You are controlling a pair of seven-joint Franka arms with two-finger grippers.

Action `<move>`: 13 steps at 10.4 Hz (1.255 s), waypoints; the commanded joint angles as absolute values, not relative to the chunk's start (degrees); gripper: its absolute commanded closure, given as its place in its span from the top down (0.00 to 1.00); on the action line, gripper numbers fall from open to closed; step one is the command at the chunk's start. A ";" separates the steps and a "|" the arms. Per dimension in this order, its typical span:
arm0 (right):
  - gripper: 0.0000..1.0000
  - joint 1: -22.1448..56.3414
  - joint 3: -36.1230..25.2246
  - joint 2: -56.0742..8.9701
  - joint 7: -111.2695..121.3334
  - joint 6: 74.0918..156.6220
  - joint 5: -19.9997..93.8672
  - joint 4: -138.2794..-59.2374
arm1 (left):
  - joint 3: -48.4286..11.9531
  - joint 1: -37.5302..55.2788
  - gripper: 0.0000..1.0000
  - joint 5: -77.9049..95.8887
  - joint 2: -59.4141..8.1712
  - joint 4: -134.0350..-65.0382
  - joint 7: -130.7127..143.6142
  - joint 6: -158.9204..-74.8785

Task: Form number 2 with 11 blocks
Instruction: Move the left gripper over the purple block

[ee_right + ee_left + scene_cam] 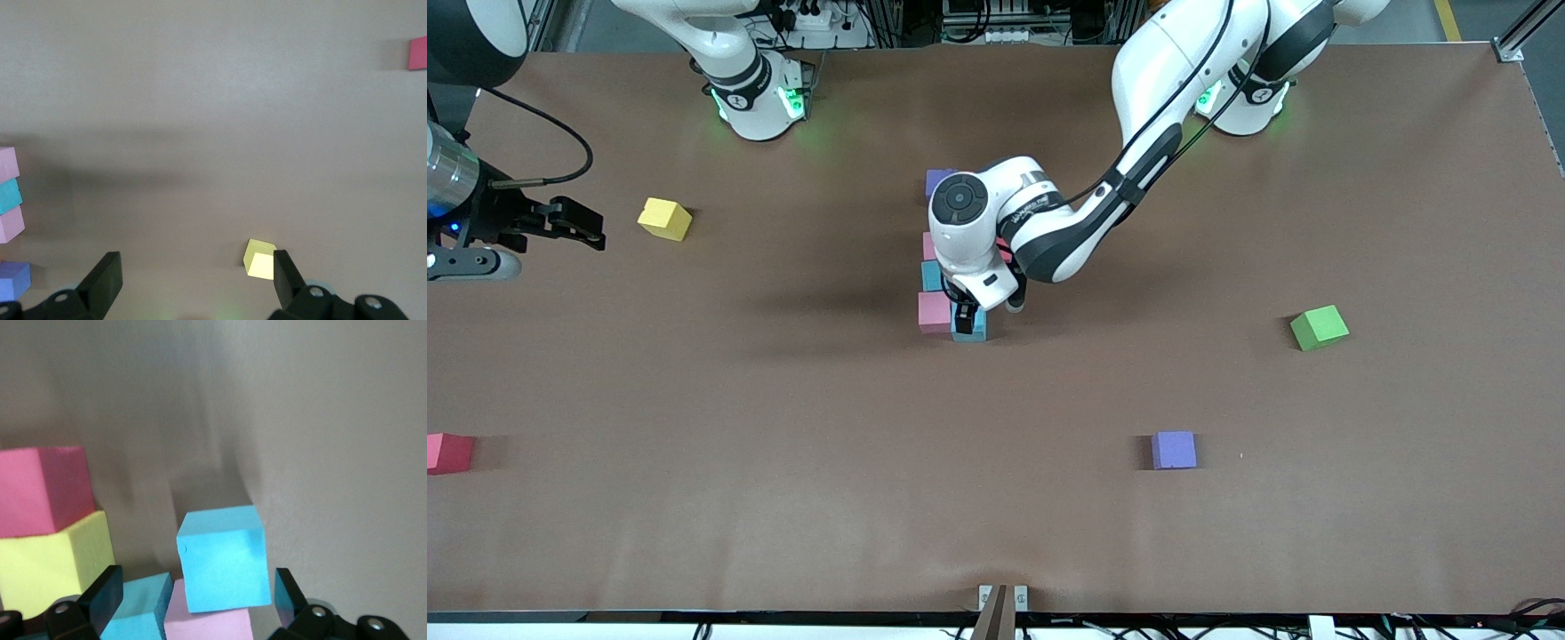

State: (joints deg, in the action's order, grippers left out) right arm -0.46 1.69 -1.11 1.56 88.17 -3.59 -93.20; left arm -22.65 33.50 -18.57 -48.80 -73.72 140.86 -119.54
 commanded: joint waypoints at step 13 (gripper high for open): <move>1.00 0.96 1.76 -1.32 2.29 87.01 -4.57 -92.11 | -22.59 0.97 1.00 -17.49 -44.38 -75.32 117.70 -114.15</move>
State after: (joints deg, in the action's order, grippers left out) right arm 0.12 1.81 -1.20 2.04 87.97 -3.59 -92.96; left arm -22.41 1.35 -18.56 -45.16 -74.15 119.12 -112.71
